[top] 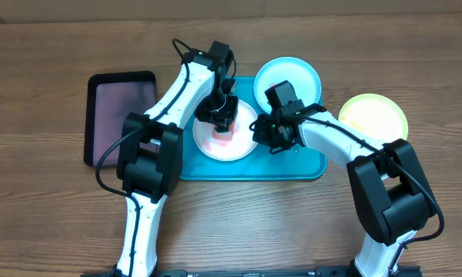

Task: Clean dirty plates on tray and stack at the side
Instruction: 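Scrub the white plate with the sponge while right gripper holds it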

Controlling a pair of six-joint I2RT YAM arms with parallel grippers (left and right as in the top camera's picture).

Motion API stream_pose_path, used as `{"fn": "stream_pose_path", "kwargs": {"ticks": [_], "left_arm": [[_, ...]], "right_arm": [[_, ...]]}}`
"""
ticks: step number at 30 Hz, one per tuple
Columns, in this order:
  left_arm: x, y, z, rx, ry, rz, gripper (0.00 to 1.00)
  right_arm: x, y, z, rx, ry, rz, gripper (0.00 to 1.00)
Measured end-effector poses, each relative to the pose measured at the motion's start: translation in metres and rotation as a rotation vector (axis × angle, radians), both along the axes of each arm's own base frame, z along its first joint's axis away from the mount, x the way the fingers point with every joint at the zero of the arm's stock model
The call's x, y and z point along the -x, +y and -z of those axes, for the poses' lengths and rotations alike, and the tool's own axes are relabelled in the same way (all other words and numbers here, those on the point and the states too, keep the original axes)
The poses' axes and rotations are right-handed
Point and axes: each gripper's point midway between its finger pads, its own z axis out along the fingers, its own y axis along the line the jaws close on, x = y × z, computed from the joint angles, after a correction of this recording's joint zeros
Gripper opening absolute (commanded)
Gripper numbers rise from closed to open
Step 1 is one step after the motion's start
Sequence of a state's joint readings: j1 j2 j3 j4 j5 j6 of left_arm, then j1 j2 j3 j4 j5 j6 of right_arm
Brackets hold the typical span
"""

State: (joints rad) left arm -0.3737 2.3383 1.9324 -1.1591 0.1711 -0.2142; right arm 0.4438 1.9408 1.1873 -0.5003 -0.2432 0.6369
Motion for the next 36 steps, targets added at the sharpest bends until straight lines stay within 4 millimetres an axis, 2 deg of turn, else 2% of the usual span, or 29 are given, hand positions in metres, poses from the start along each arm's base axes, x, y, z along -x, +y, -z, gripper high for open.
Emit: {"fn": "stream_pose_path", "kwargs": {"ticks": [3, 5, 8, 11, 16, 22, 25, 28, 32, 36], "left_arm": [[-0.010, 0.012, 0.001, -0.109, -0.050, -0.107, 0.04], [-0.011, 0.028, -0.001, -0.215, -0.072, -0.199, 0.04], [-0.002, 0.054, -0.004, -0.360, -0.063, -0.302, 0.04], [0.009, 0.065, -0.006, -0.421, -0.033, -0.329, 0.04], [0.024, 0.055, -0.005, -0.357, 0.055, -0.223, 0.04], [0.039, 0.020, -0.005, -0.118, 0.151, -0.005, 0.04], [0.032, 0.006, -0.005, -0.036, 0.122, 0.042, 0.04], [0.016, -0.002, -0.003, -0.007, 0.061, 0.023, 0.04], [-0.002, 0.004, -0.001, -0.058, -0.011, -0.068, 0.04], [-0.004, 0.028, -0.001, -0.221, -0.041, -0.195, 0.04]], "right_arm": [[0.000, 0.000, 0.000, -0.001, -0.002, 0.000, 0.04], [0.000, 0.001, 0.000, -0.003, -0.002, -0.001, 0.04], [0.001, 0.003, -0.001, -0.008, 0.000, -0.008, 0.04], [0.002, 0.004, -0.001, -0.015, 0.002, -0.013, 0.04], [0.003, 0.004, -0.001, -0.013, 0.006, -0.019, 0.04], [0.004, 0.003, 0.000, -0.007, 0.010, -0.019, 0.04], [0.004, 0.003, 0.000, -0.005, 0.009, -0.017, 0.04], [0.002, 0.001, 0.000, -0.003, 0.004, -0.009, 0.04], [0.000, 0.000, 0.000, -0.002, 0.000, -0.001, 0.04], [0.000, 0.001, 0.000, -0.004, 0.000, -0.002, 0.04]]}}
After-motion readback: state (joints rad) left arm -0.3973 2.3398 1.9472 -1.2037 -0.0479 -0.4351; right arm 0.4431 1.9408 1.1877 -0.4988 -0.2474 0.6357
